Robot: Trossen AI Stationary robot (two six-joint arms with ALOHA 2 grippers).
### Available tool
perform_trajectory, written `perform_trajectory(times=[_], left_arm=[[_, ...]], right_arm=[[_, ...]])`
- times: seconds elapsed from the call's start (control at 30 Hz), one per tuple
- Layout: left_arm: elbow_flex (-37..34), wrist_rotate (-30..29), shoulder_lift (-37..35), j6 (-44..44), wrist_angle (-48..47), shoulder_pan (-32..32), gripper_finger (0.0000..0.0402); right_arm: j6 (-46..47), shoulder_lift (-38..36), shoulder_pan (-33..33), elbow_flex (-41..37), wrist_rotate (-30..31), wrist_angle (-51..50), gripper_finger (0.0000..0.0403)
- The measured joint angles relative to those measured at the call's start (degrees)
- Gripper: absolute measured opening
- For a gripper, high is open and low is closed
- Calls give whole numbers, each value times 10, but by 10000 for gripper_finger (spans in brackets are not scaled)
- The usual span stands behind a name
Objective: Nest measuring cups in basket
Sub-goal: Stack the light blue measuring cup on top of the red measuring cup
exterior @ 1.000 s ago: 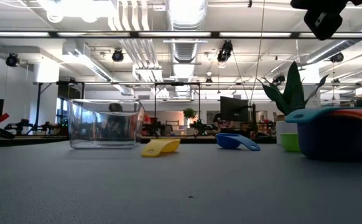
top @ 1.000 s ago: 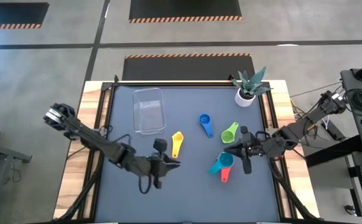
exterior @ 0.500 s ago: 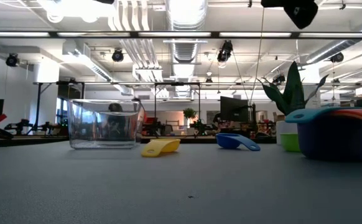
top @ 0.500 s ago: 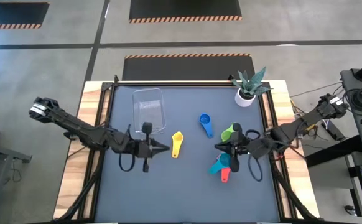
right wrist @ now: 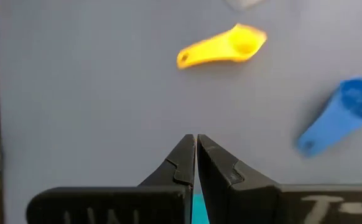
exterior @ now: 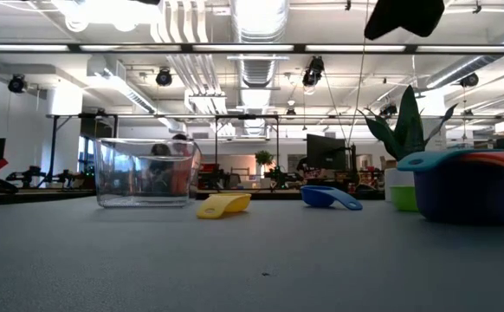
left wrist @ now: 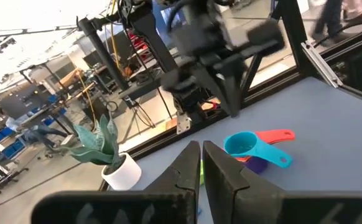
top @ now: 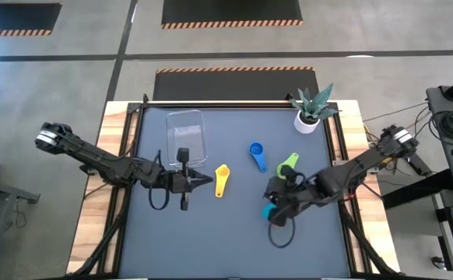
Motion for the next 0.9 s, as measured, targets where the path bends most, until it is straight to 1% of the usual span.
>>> perform_trajectory(times=[0.17, 0.43, 0.53, 0.77, 0.9], left_arm=[[5, 1, 0, -2, -1, 0, 0], [9, 1, 0, -13, -1, 0, 0], [11, 2, 0, -13, -1, 0, 0], [11, 2, 0, -13, -1, 0, 0], [11, 2, 0, -13, -1, 0, 0]], right_arm=[[23, 65, -10, 35, -86, -22, 9], [12, 140, -39, 68, -184, -76, 9], [-4, 162, -51, 70, -205, -82, 9], [-65, 205, -83, 80, -216, -81, 9], [-87, 218, -92, 84, -228, -79, 9]])
